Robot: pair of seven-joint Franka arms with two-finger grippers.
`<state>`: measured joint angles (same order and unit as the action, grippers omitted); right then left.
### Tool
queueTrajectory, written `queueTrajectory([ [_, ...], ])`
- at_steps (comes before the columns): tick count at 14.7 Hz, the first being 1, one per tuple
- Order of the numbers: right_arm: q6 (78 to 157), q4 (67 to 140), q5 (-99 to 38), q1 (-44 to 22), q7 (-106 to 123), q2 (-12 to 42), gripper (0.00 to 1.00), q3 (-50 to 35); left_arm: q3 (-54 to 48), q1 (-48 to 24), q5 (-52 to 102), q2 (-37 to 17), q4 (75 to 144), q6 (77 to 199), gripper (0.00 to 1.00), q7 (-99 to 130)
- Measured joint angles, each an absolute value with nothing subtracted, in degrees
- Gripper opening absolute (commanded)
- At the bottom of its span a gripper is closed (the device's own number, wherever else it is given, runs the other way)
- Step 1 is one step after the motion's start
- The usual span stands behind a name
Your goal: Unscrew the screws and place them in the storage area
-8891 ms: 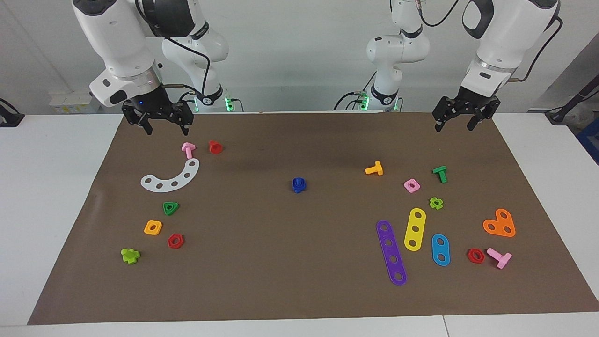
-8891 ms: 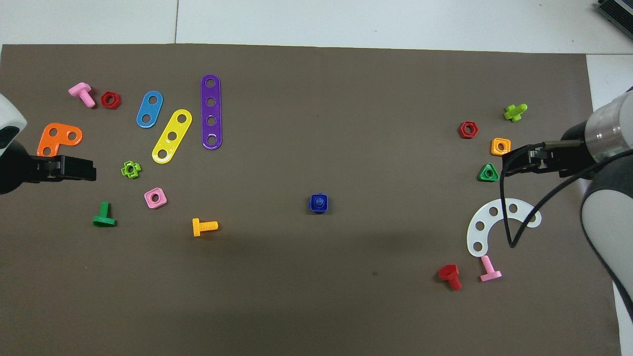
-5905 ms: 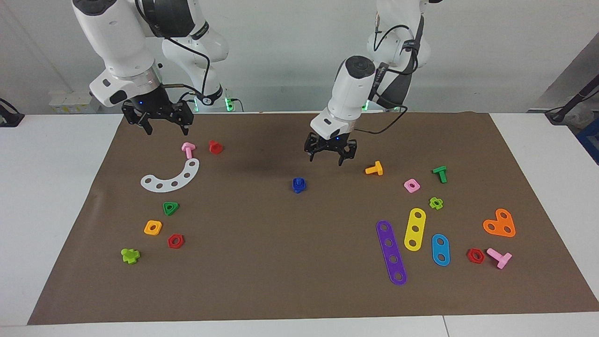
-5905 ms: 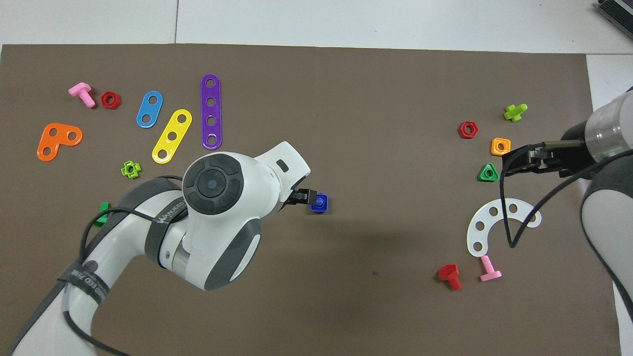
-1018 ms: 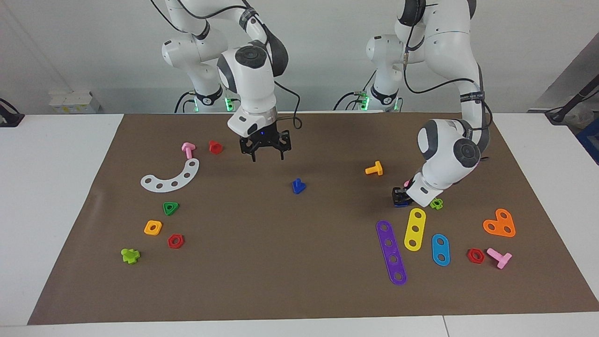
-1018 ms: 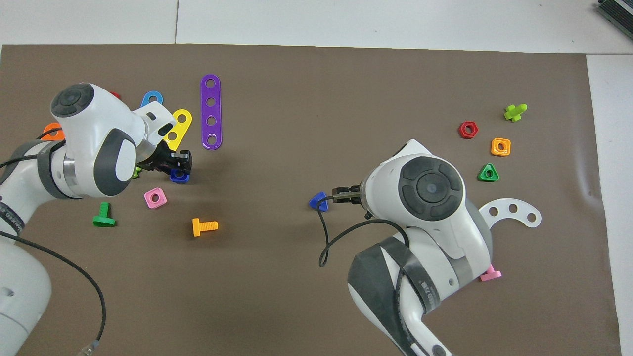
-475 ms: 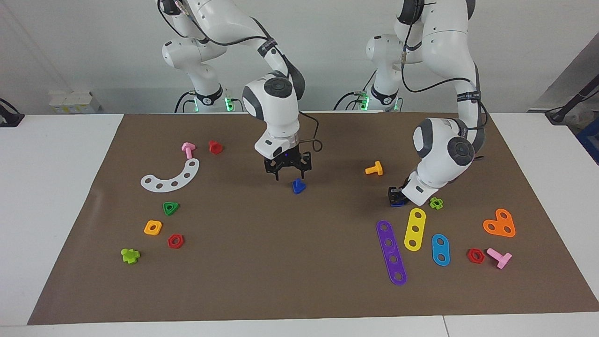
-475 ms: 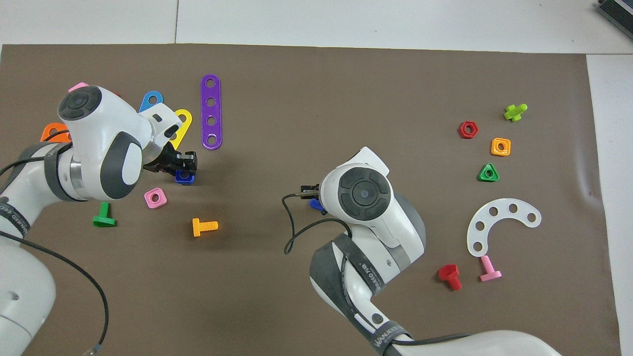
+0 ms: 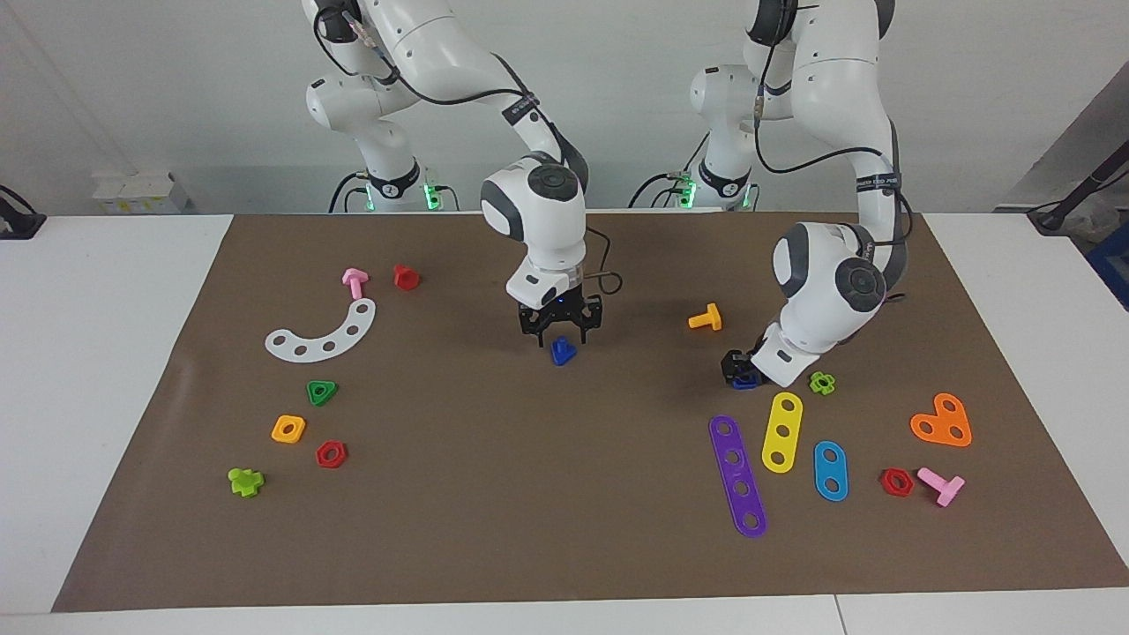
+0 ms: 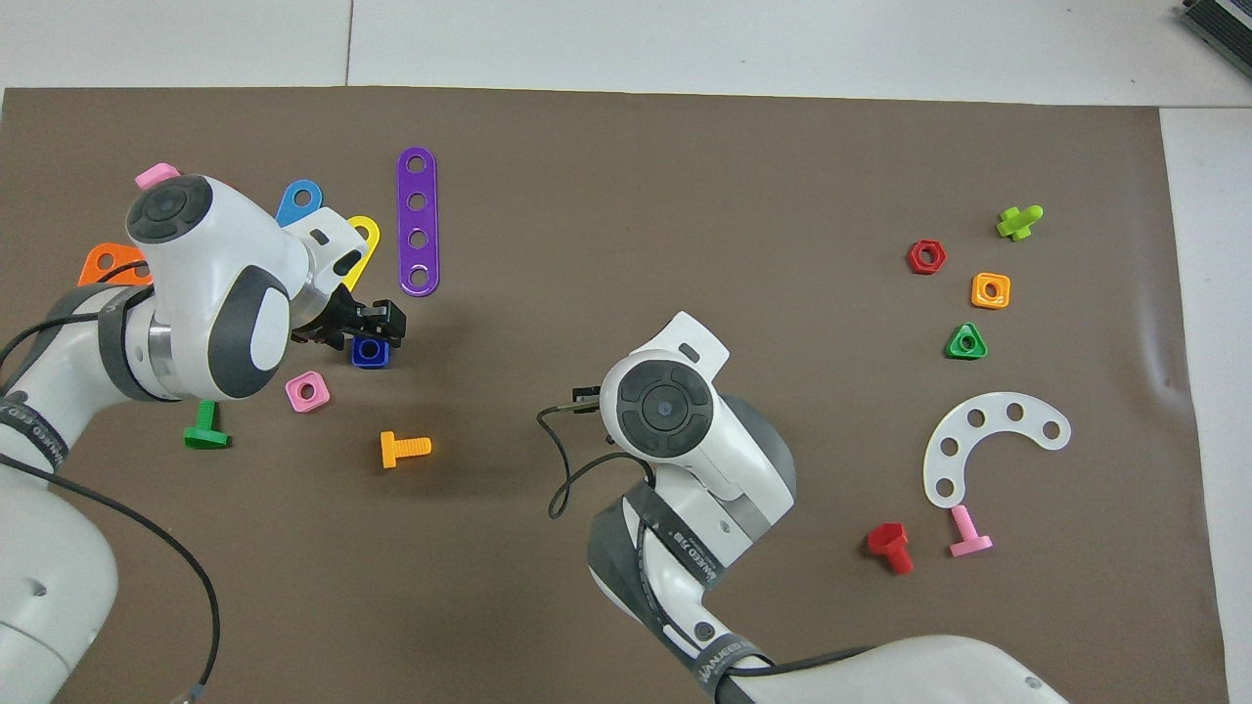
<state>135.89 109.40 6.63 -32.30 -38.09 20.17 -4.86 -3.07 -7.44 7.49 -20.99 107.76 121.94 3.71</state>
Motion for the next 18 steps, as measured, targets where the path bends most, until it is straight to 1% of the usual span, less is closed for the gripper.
queueTrajectory([
  [2,135.9,109.4,7.3,-32.7,-38.9,20.7,0.73,-4.8,-3.0,-7.4,7.5,-20.3,107.8,121.5,1.0,3.7],
  [4,135.9,109.5,7.6,-32.7,-39.1,20.8,0.66,-4.8,-2.8,-7.3,7.5,-18.4,107.7,118.6,1.0,3.7],
  [5,135.9,109.5,7.6,-32.7,-39.1,20.8,0.64,-4.8,-2.7,-7.1,7.5,-17.2,107.7,116.6,1.0,3.7],
  [9,135.9,109.5,7.7,-32.7,-39.3,20.8,0.41,-4.7,-2.0,-4.8,5.3,-12.3,107.8,106.8,1.0,3.6],
  [10,135.9,109.5,7.7,-32.7,-39.3,20.8,0.33,-4.7,-2.0,-3.9,4.2,-11.4,107.8,104.6,1.0,3.1],
  [11,135.9,109.5,7.7,-32.7,-39.3,20.8,0.0,-4.7,-1.9,-2.8,3.4,-10.5,107.8,102.6,1.0,2.6],
  [15,135.9,109.3,7.7,-32.2,-39.4,20.6,0.0,-4.4,-1.8,2.5,3.0,-5.6,107.8,97.2,1.0,-1.4],
  [18,135.4,109.4,7.9,-28.8,-39.3,18.4,0.0,-4.2,-1.8,3.4,3.0,0.6,107.5,96.9,1.0,-2.1],
])
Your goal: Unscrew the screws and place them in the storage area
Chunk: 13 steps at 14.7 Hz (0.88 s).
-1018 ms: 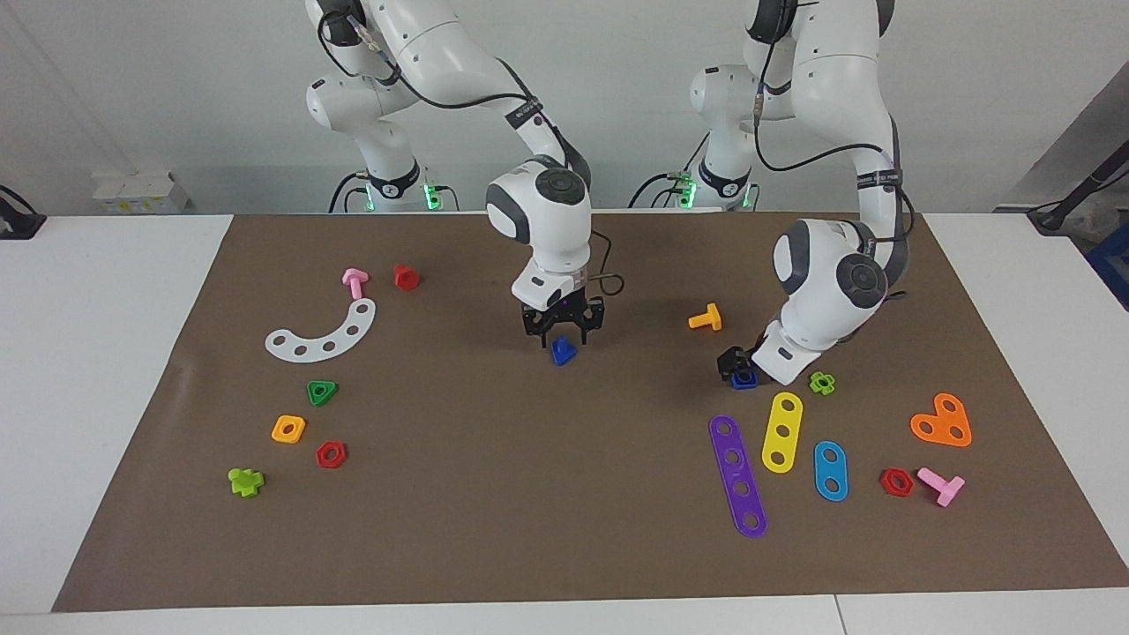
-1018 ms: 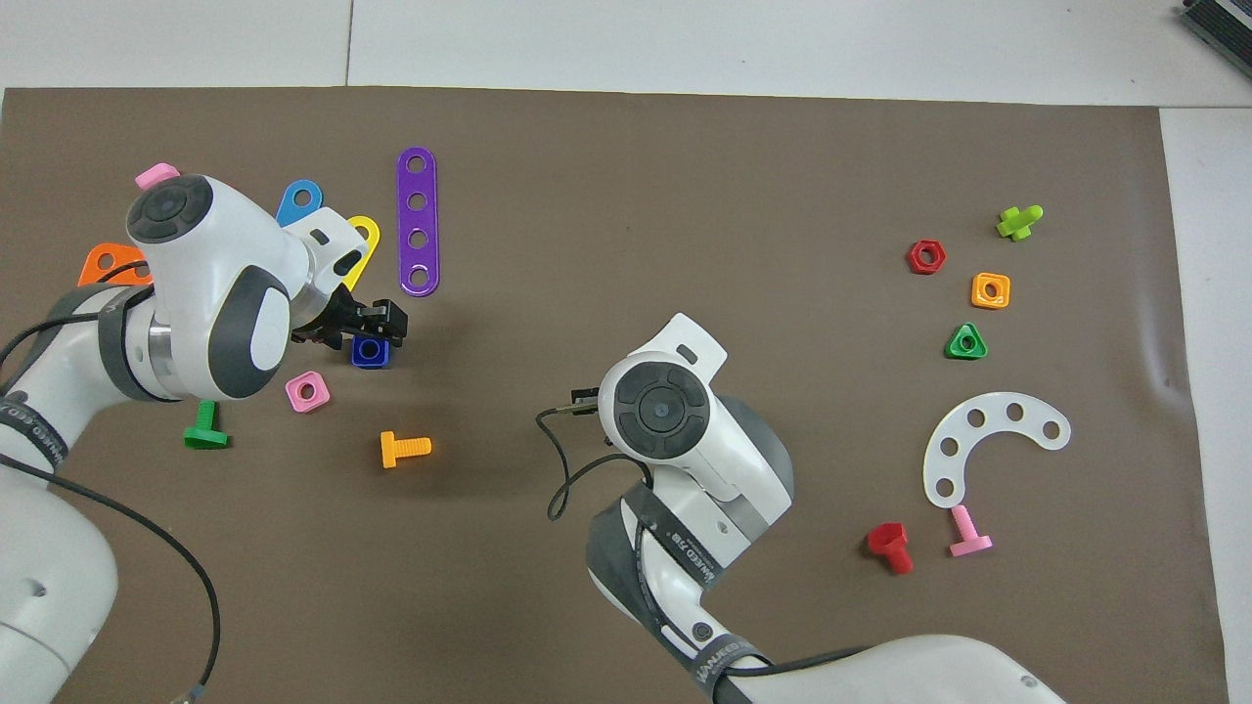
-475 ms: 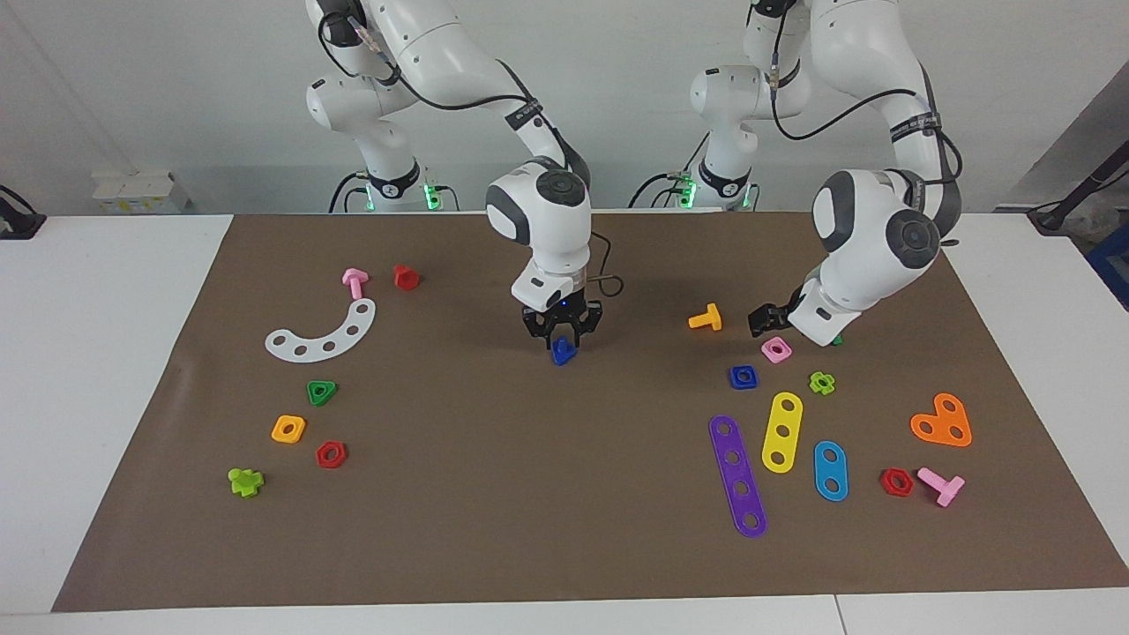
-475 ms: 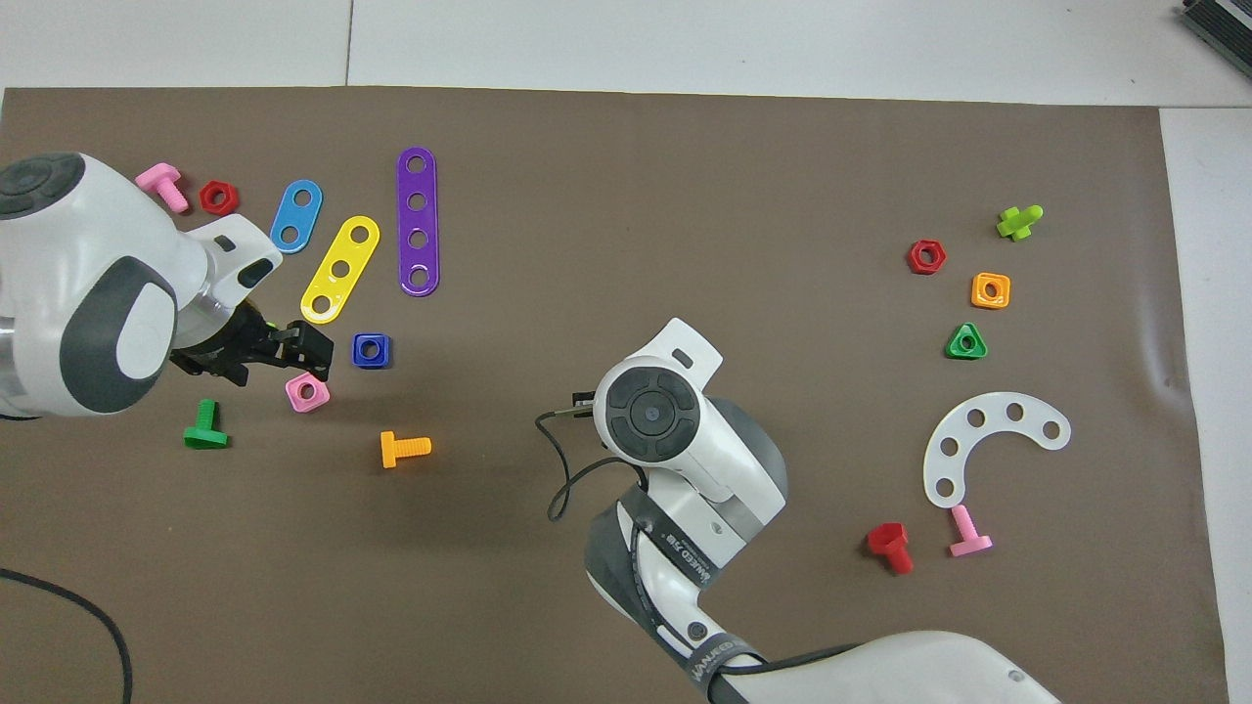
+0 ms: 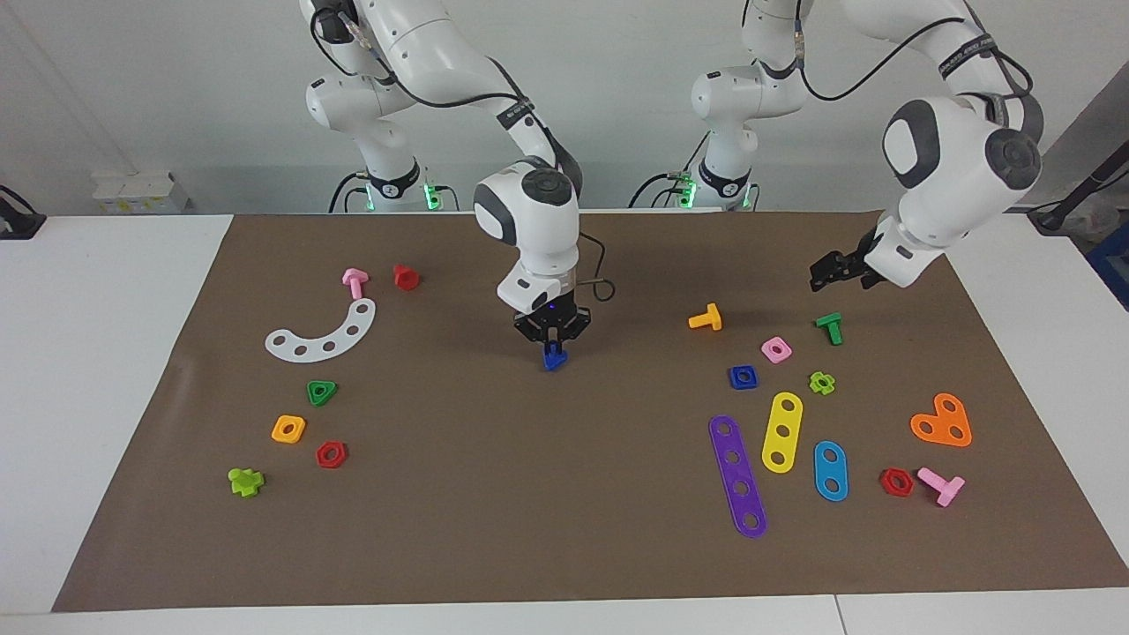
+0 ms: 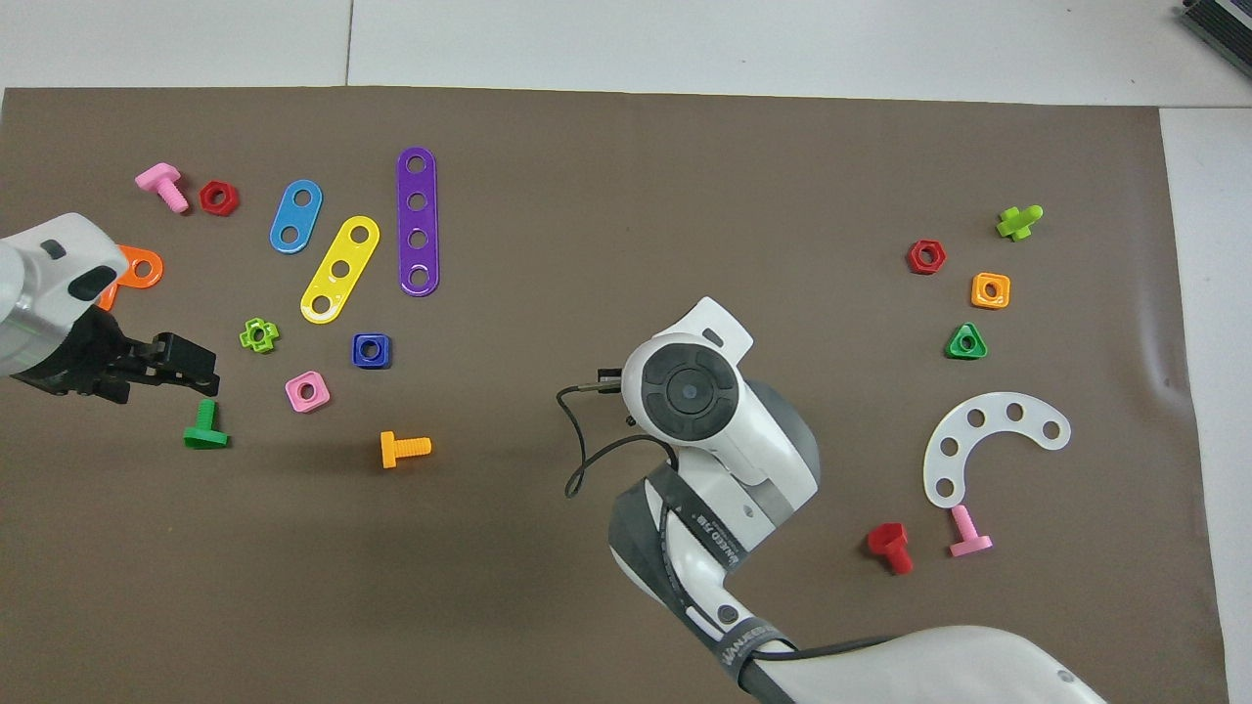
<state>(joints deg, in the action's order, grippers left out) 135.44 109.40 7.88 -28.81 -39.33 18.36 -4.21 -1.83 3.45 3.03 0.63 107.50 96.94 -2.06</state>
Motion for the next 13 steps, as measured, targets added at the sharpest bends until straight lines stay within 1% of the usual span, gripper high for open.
queueTrajectory([
  [2,133.3,110.0,7.9,-25.0,-36.9,15.8,0.0,-4.1,-2.1,3.4,3.0,4.4,106.6,96.9,1.0,-2.1],
  [4,131.7,112.0,7.9,-20.5,-32.1,13.0,0.0,-4.1,-2.7,3.3,3.0,6.0,104.8,96.8,1.0,-2.1],
  [7,131.4,116.2,7.8,-13.3,-23.5,10.3,0.0,-4.0,-3.7,2.9,3.0,6.1,102.3,96.8,1.0,-2.1],
  [11,131.6,118.7,2.9,-4.5,-10.4,10.0,0.0,-4.0,-3.9,2.3,3.0,5.8,102.0,96.8,1.0,-2.1],
  [13,131.6,119.2,0.3,-1.4,-5.8,10.1,0.0,-3.9,-3.9,2.3,3.0,5.7,102.0,96.9,1.0,-2.1],
])
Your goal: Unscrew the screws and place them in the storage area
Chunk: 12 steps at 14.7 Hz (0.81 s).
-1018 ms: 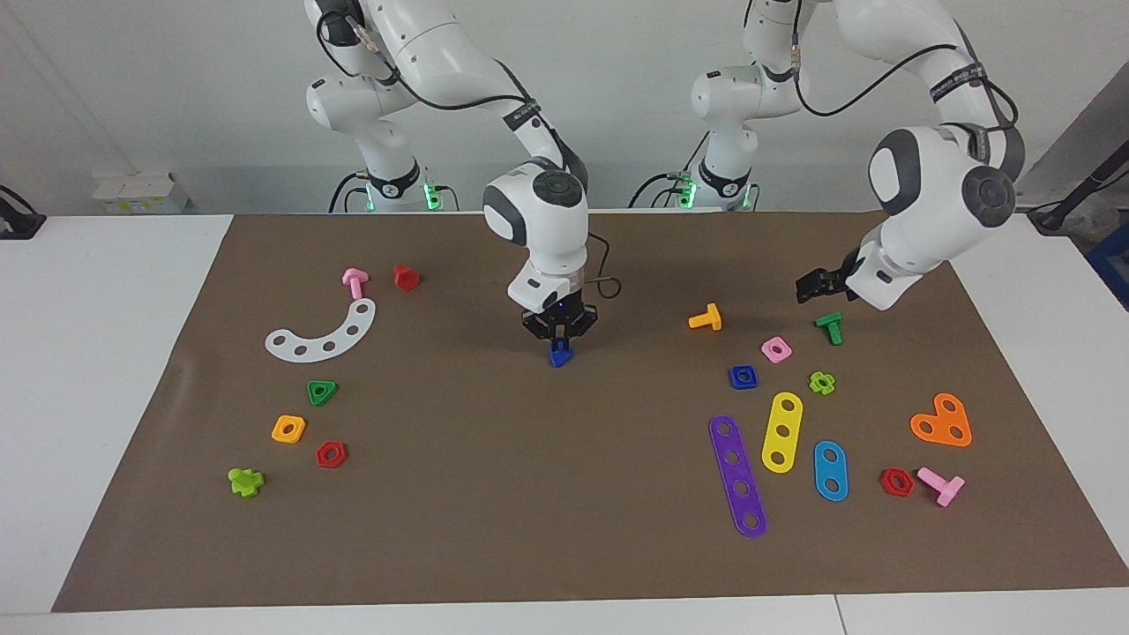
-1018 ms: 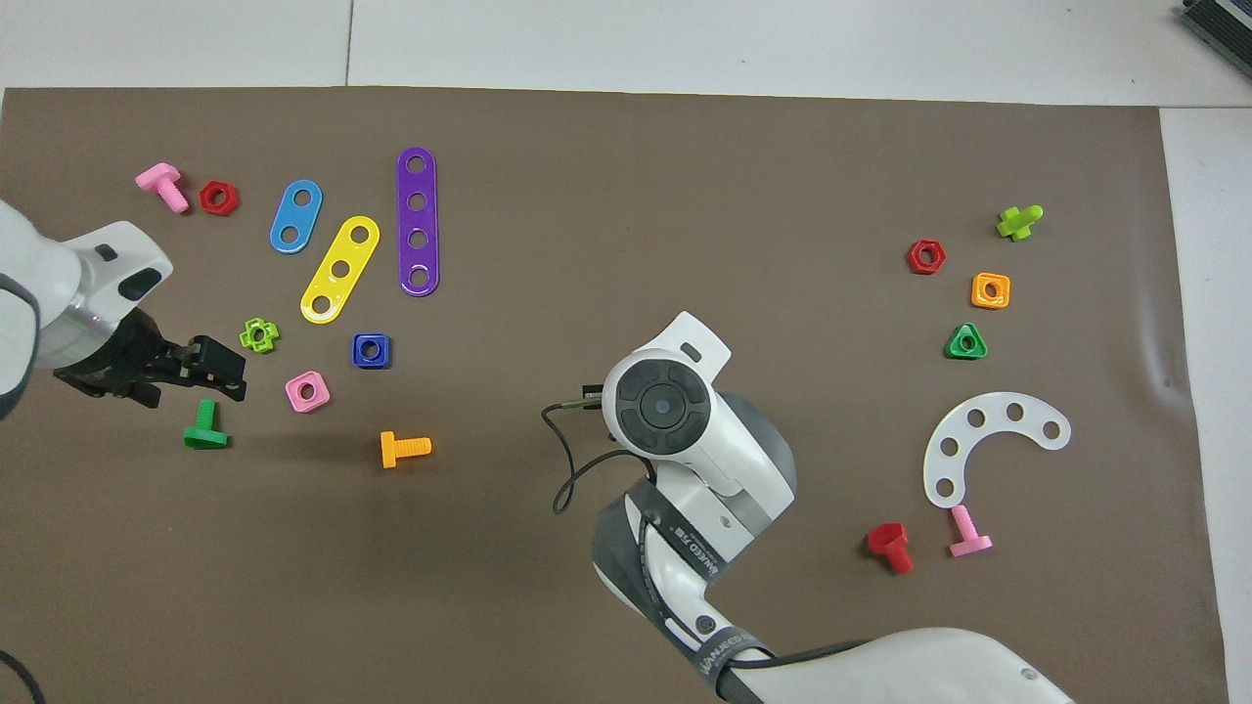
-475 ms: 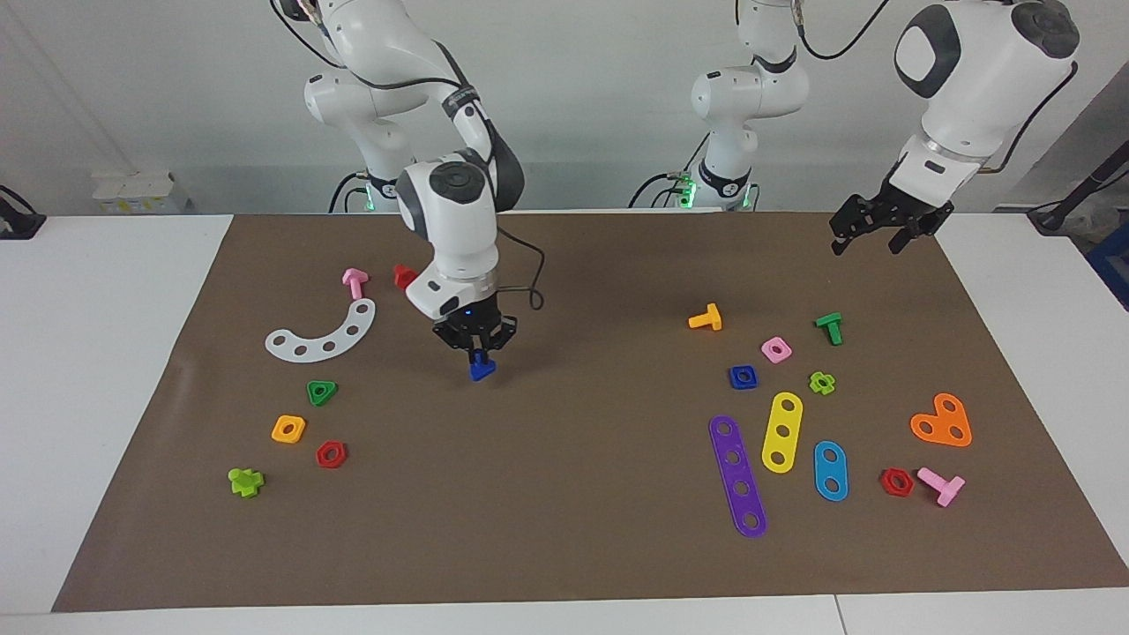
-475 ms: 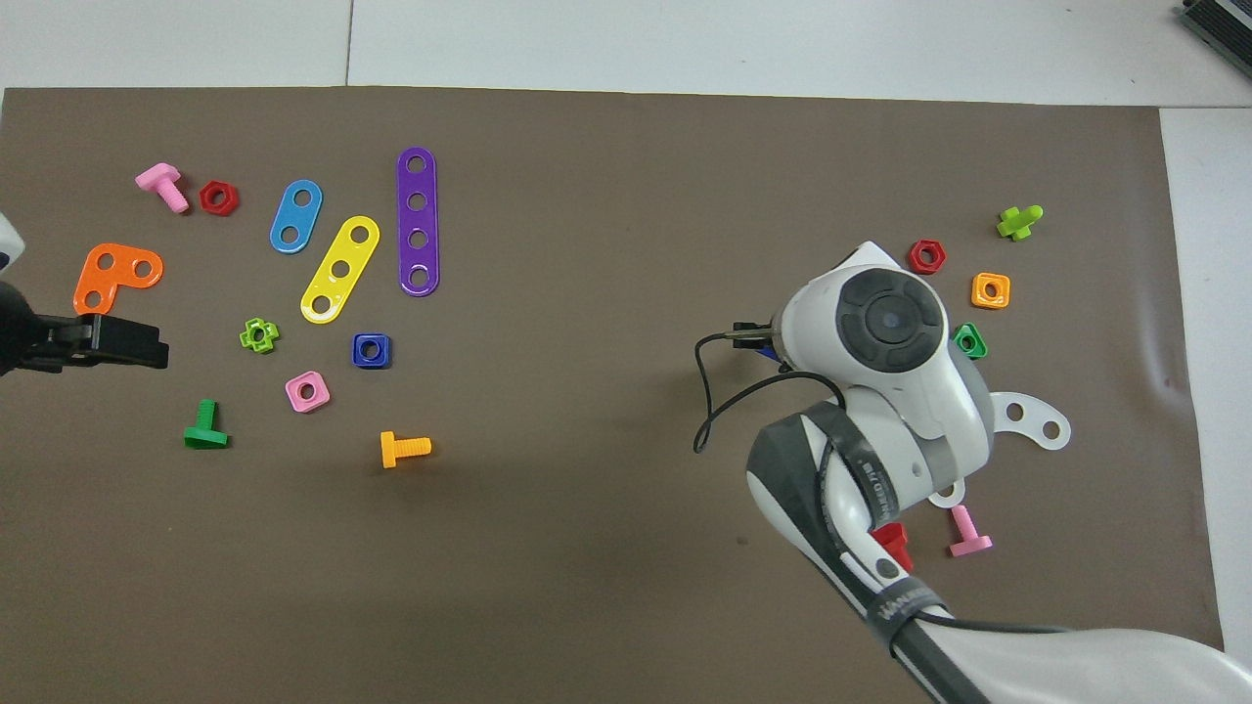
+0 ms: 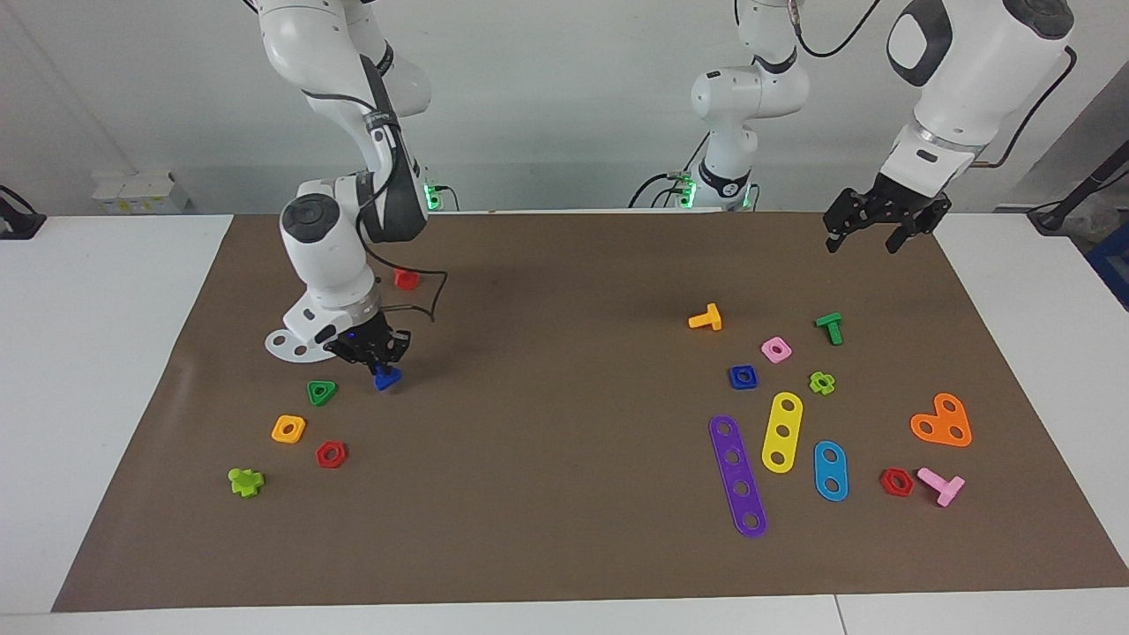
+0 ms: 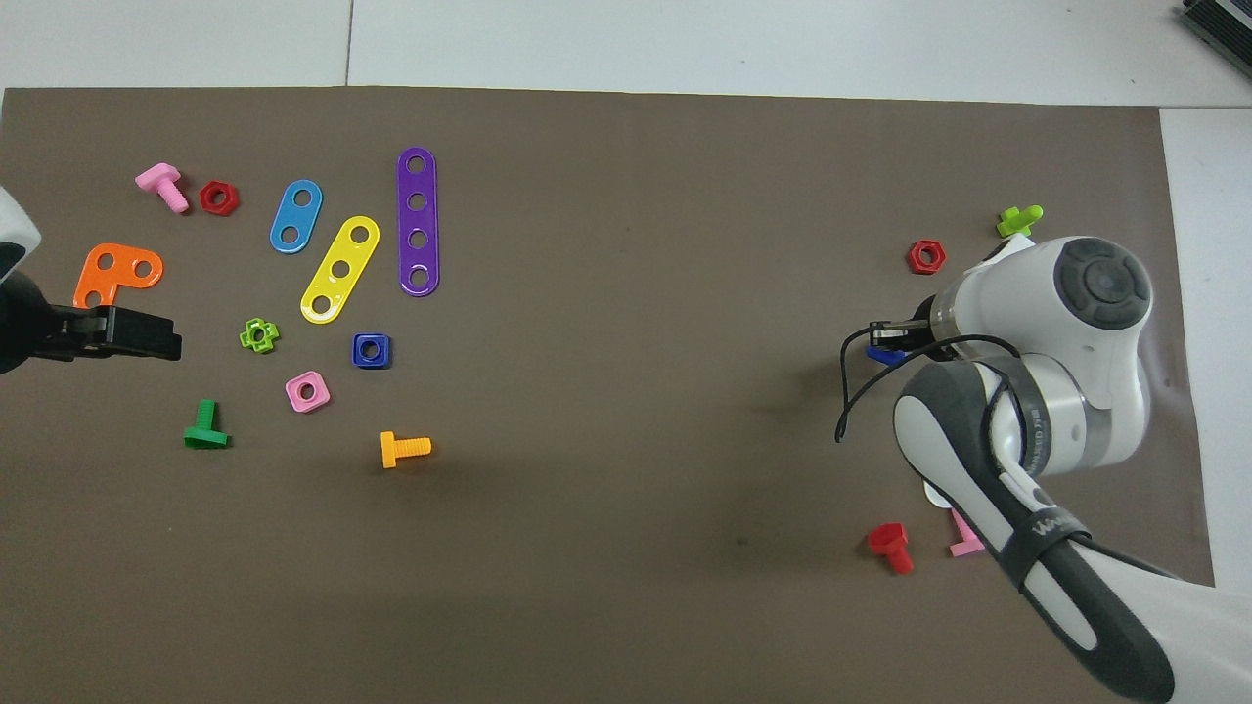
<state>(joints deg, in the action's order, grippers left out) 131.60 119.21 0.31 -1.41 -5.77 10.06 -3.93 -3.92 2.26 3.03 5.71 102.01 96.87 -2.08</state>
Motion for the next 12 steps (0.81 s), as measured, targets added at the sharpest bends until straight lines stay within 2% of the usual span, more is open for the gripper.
queueTrajectory([
  [10,135.5,120.3,-0.1,1.7,-5.0,11.6,0.0,-4.0,-3.9,2.1,2.1,5.5,102.0,97.2,1.0,-3.5],
  [11,135.7,120.3,-0.1,1.8,-5.0,11.9,0.33,-4.0,-3.9,2.0,2.1,5.5,102.0,97.2,1.0,-3.5],
  [12,135.8,120.3,-0.1,1.8,-5.0,12.0,0.55,-4.0,-3.9,1.9,2.1,5.5,102.0,97.2,1.0,-3.5],
])
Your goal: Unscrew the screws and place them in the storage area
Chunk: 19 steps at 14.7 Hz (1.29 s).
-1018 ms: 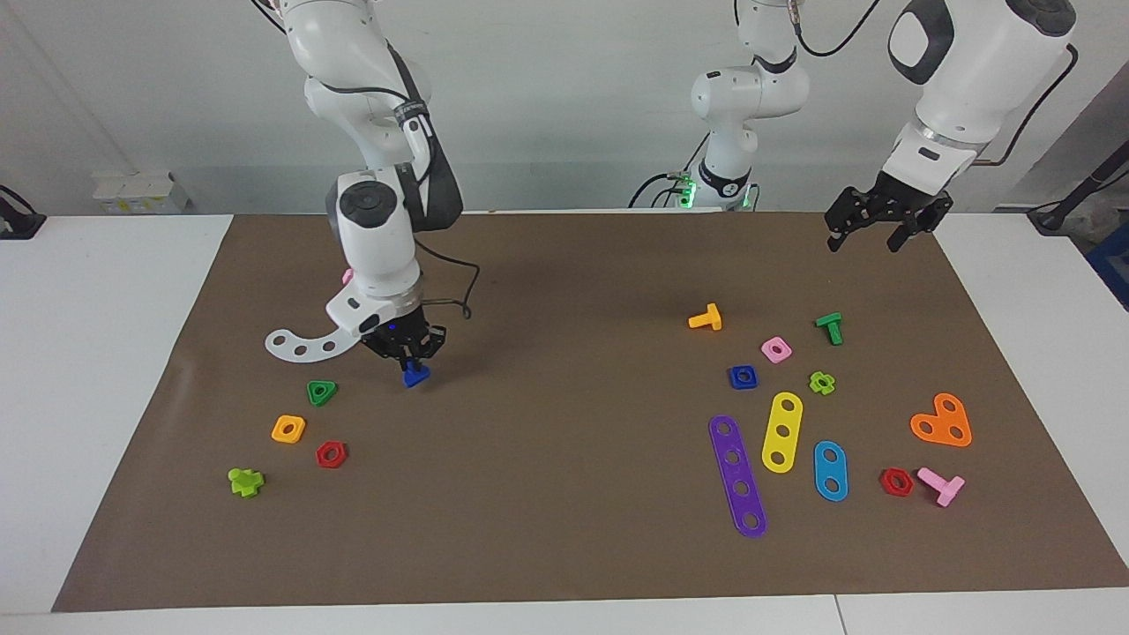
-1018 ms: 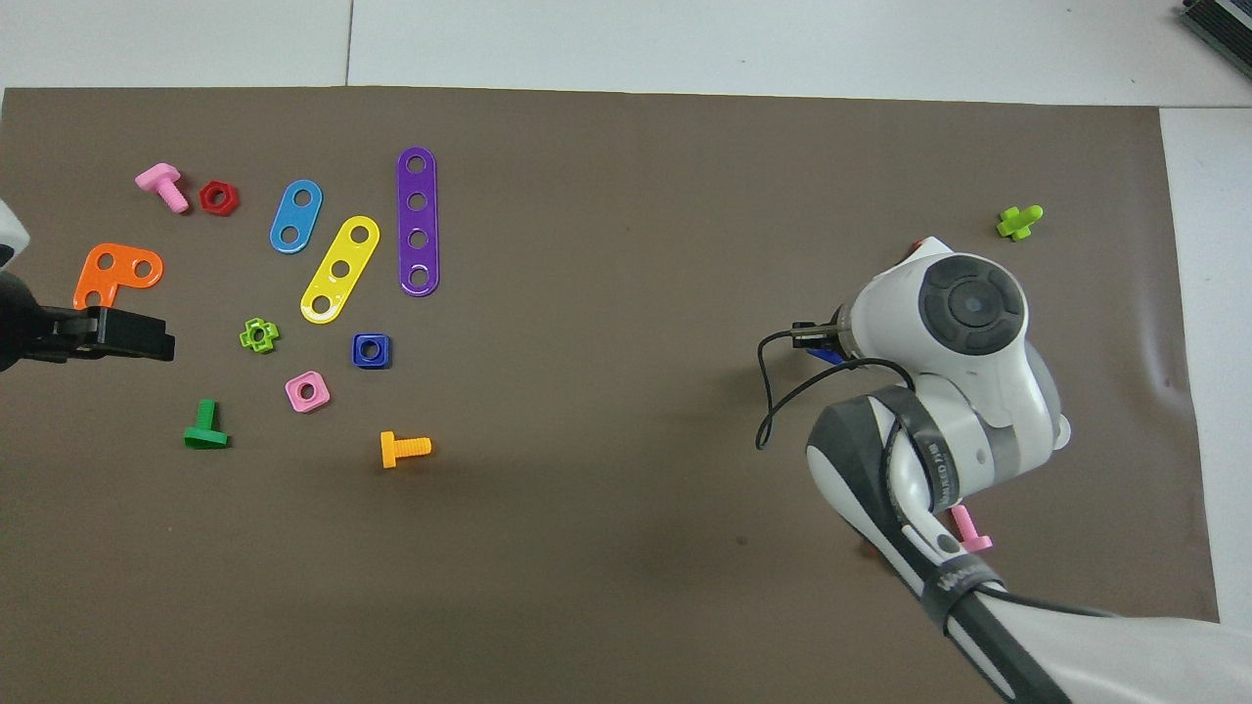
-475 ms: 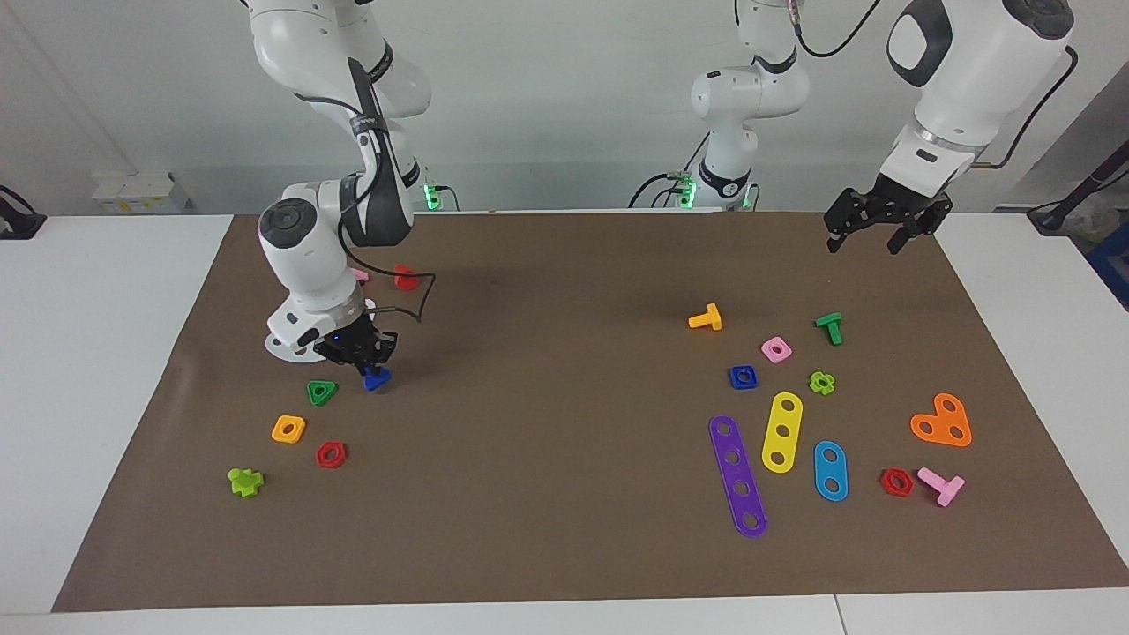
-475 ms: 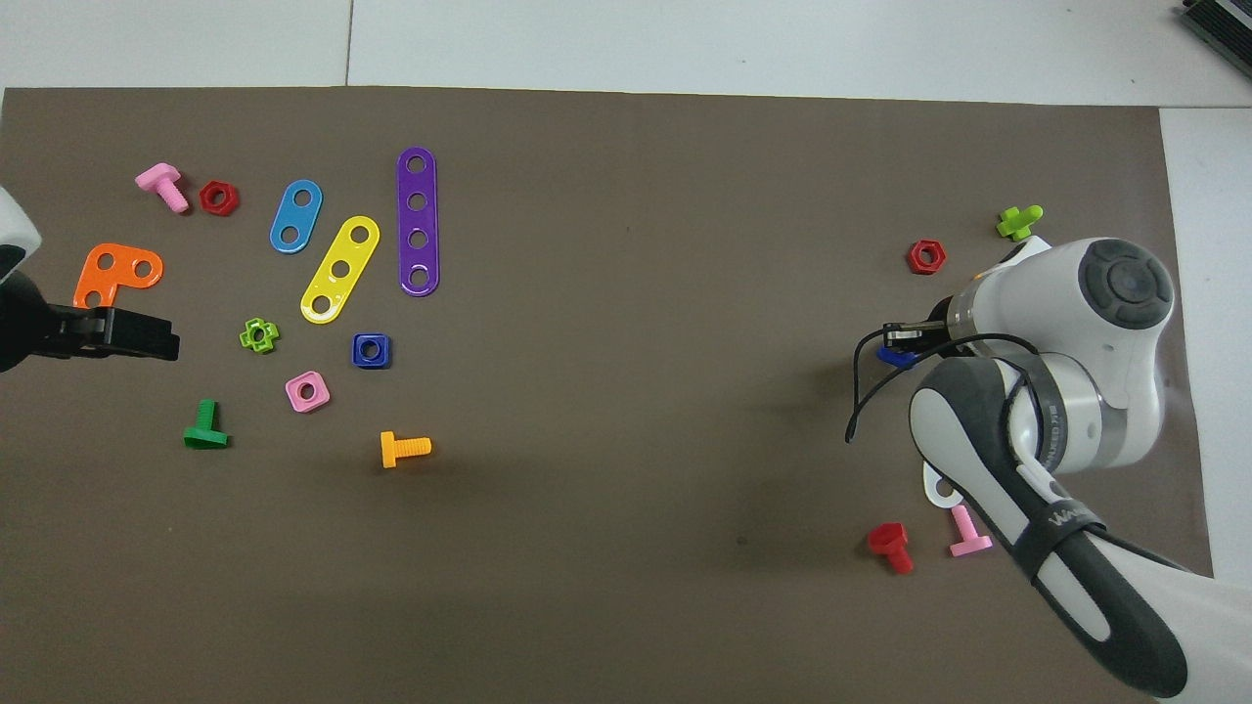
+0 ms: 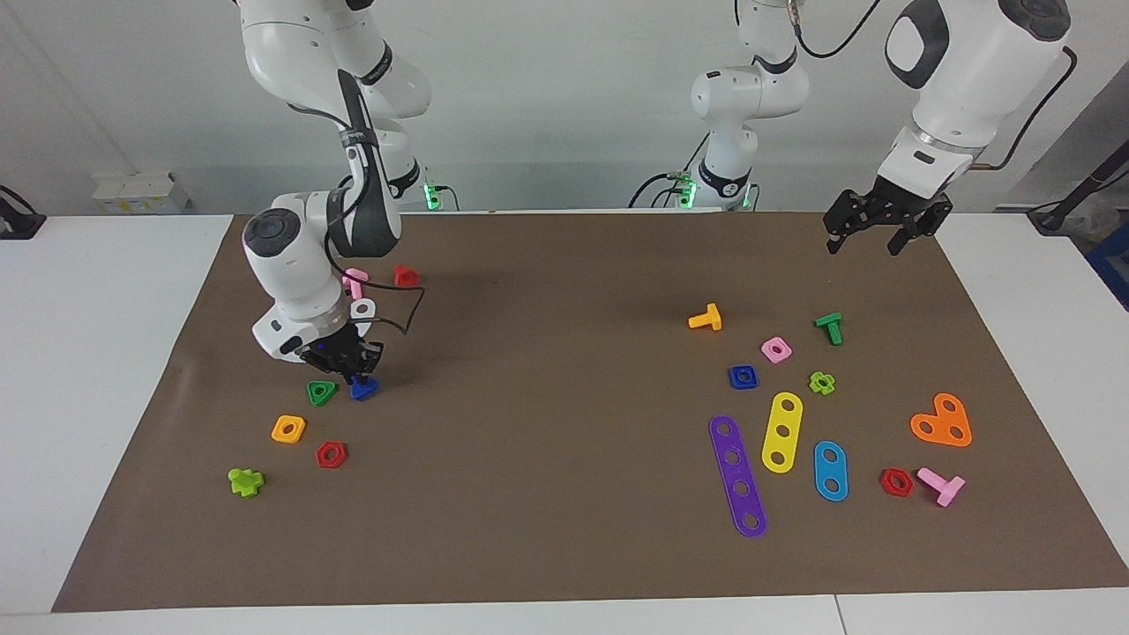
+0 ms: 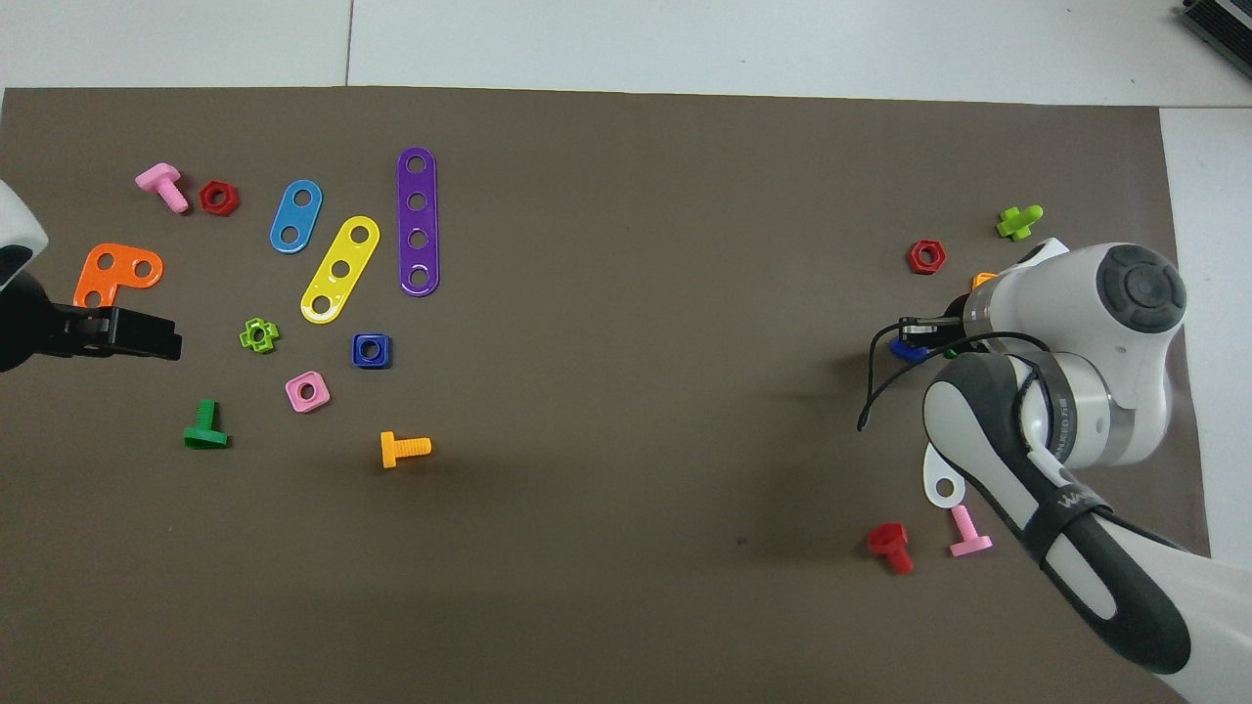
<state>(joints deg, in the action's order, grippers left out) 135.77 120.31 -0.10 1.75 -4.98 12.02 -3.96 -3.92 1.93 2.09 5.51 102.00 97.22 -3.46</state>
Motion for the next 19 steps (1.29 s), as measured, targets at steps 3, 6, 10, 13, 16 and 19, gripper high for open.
queueTrajectory([
  [3,135.8,120.1,-0.1,1.7,-5.2,12.0,0.77,-4.0,-3.9,1.9,2.1,5.5,102.0,97.2,1.0,-3.5],
  [6,134.7,118.5,-0.1,1.7,-5.2,11.7,0.97,-4.1,-3.9,1.9,2.1,5.5,102.0,97.2,1.0,-3.5],
  [10,128.0,114.4,-0.1,1.7,-5.2,8.2,0.98,-4.2,-3.9,1.9,2.0,5.5,102.0,97.1,1.0,-3.5],
  [13,122.6,113.0,-0.1,1.3,-5.2,2.8,0.98,-4.7,-3.9,1.9,2.0,5.5,102.0,97.1,1.0,-3.5],
  [16,112.5,107.7,-0.1,0.9,-5.2,-1.2,0.98,-4.8,-3.8,1.9,2.0,5.5,102.0,97.1,1.0,-3.5],
  [19,102.5,98.8,-0.2,0.9,-5.2,-1.9,0.99,-4.8,-3.7,1.9,2.0,5.5,102.0,97.1,1.0,-3.5],
])
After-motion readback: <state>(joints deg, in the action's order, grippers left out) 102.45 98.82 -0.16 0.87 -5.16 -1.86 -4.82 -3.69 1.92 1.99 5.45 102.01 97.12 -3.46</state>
